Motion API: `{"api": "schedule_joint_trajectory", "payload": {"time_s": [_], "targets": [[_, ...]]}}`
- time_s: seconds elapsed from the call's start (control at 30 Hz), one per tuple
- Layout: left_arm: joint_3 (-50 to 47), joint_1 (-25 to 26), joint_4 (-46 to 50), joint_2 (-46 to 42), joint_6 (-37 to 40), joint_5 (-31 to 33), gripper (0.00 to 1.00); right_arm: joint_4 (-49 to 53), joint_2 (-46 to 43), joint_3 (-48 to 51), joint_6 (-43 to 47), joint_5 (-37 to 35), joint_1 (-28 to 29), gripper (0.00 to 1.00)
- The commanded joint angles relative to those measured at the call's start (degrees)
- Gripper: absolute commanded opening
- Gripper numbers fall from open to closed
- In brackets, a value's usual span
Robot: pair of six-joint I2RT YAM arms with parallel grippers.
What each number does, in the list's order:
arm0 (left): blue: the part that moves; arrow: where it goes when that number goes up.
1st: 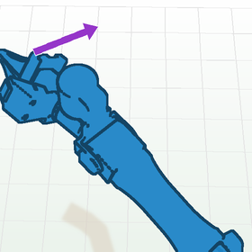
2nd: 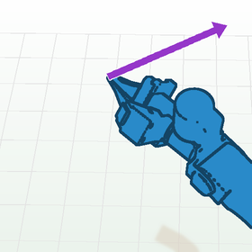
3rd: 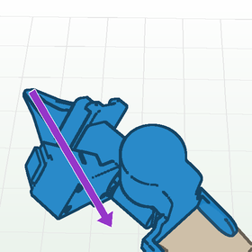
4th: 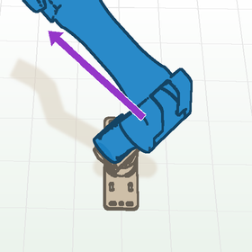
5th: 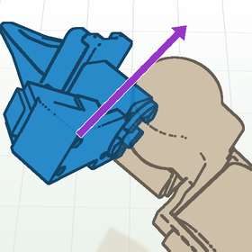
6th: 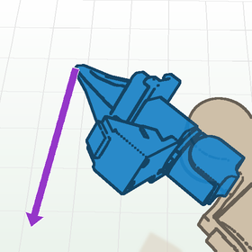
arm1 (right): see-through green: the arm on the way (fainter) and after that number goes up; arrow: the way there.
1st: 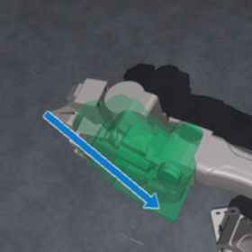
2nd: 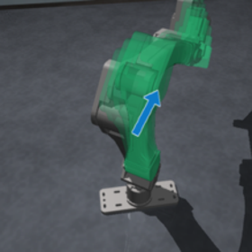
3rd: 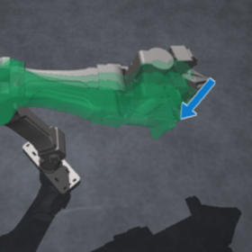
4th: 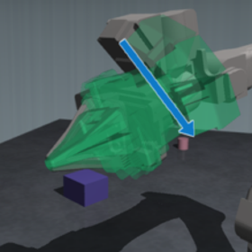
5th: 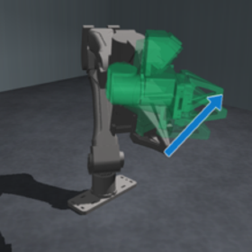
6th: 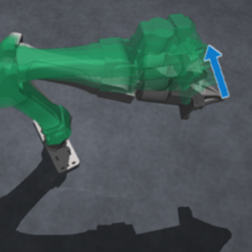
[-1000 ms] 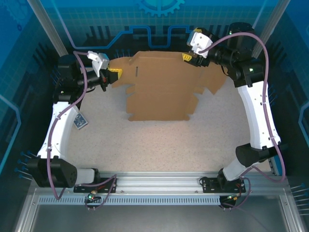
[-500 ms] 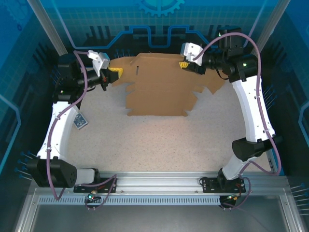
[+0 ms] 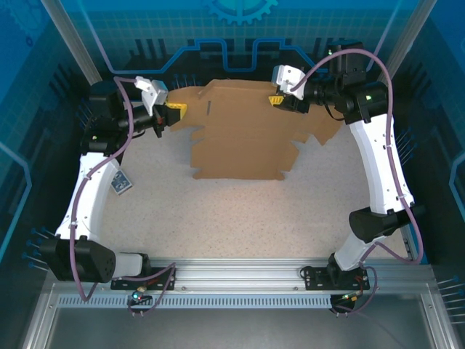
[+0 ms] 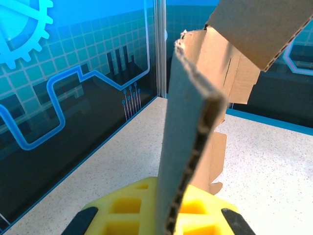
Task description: Fold the paper box
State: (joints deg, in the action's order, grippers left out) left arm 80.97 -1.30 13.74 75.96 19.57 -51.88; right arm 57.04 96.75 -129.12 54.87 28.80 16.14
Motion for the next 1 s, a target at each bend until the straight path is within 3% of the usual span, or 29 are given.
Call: {"api": "schedule_joint_trajectory", "payload": {"time_s": [0.0,0.33,0.73,0.97], "targets": [[2.26,0.51,0.28,0.14,1.26,-0.37,0.00,0.89,-1.45,-1.66,-1.63,1.24,0.65,0.42],[2.18,0.60,0.50,0.24,1.52,0.11,0.00,1.42,-2.44,-1.53,-3.19,4.33,-0.84,0.32],[1.55,0.58,-1.25,-0.06,-0.65,0.53,0.00,0.80,-2.22,-1.50,-4.85,0.11,-0.76,0.03],[-4.30,0.60,-8.71,-2.11,-4.56,2.74,0.39,1.41,-3.29,-0.25,-9.04,-0.87,-0.94,0.00]]}}
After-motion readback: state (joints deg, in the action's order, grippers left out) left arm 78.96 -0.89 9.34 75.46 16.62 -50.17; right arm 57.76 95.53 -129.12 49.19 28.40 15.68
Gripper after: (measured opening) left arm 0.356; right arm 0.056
